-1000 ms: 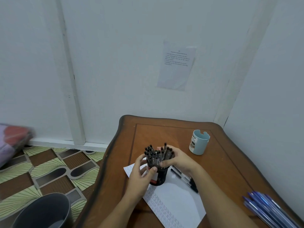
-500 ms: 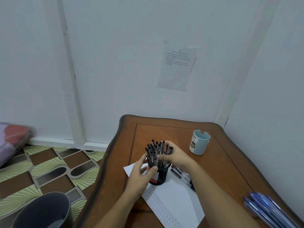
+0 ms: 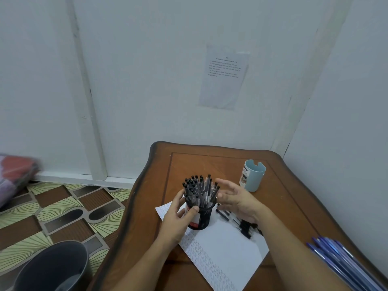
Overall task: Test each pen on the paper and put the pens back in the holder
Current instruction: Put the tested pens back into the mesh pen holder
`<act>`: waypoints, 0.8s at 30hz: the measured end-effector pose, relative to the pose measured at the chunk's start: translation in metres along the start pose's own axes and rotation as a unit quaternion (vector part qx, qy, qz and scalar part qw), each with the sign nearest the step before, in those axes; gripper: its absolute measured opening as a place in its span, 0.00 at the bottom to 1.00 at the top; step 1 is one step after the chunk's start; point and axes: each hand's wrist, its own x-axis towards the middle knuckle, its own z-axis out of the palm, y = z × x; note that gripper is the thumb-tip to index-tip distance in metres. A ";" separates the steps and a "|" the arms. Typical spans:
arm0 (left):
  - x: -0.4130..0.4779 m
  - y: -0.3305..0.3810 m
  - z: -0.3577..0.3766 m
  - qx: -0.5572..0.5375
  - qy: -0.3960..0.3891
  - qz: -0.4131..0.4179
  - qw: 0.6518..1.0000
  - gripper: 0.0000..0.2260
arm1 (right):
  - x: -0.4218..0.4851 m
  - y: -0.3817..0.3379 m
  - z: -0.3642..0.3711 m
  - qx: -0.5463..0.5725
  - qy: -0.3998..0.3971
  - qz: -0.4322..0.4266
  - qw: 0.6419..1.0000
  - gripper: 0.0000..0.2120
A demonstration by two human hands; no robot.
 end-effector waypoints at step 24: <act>0.002 -0.001 -0.002 0.001 0.006 -0.006 1.000 0.26 | 0.006 0.031 -0.007 -0.526 0.116 0.116 0.835 0.41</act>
